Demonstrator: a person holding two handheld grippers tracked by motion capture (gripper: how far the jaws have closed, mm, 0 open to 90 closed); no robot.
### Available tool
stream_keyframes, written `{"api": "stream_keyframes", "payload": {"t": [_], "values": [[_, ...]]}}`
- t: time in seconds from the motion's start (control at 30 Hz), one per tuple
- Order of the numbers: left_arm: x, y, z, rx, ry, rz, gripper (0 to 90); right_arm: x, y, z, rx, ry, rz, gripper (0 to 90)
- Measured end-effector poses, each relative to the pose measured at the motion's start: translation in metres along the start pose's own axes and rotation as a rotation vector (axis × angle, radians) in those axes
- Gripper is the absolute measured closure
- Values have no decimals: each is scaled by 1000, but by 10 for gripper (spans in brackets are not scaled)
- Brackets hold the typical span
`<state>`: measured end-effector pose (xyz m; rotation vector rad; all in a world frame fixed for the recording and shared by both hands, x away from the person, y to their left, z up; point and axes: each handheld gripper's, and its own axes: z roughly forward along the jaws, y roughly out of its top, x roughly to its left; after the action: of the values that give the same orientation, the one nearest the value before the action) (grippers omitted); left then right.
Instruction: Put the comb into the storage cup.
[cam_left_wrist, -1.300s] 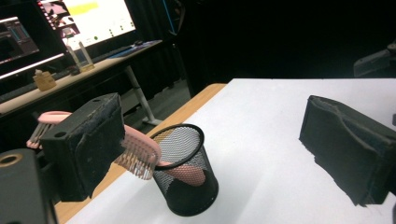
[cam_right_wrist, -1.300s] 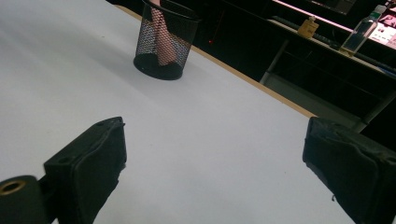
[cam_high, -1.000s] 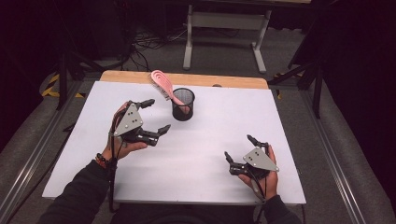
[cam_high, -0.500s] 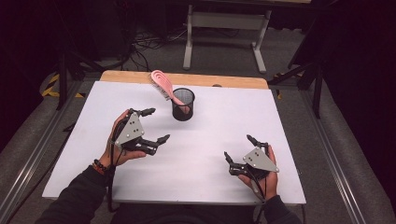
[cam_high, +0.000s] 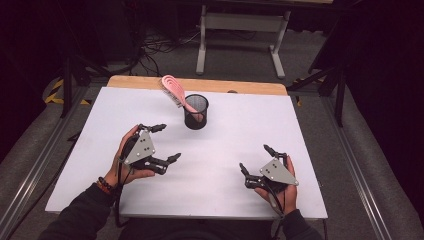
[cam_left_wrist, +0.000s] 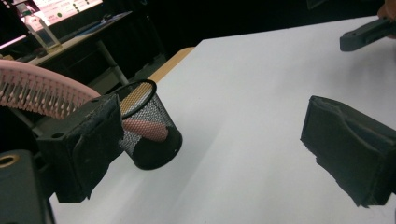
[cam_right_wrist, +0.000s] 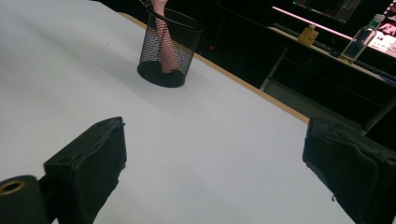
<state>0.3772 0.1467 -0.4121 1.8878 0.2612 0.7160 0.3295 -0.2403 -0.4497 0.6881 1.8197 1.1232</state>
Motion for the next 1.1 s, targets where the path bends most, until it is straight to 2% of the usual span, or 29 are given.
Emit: {"api": "stream_keyframes", "payload": {"t": [0.27,0.33,0.43,0.47,0.53,0.6,1.0,1.1], "values": [[-7,-15,-6,47,0,15,65,1,1,0,-1,2,-7,70],[-8,-17,-9,46,-3,10,65,1,1,0,-1,3,-7,70],[-10,-21,-11,57,15,17,72,2,1,0,-1,4,-10,70],[-12,-24,-14,65,43,38,79,2,1,0,-1,4,-10,70],[-12,-27,-16,72,55,43,79,2,1,-1,-1,5,-10,70],[-12,-34,-19,81,52,25,79,3,1,0,1,6,-11,70],[-11,-59,-38,134,66,-9,72,5,1,0,-1,14,-18,70],[-9,-71,-43,144,74,-40,72,5,1,0,-4,16,-14,70]]}}
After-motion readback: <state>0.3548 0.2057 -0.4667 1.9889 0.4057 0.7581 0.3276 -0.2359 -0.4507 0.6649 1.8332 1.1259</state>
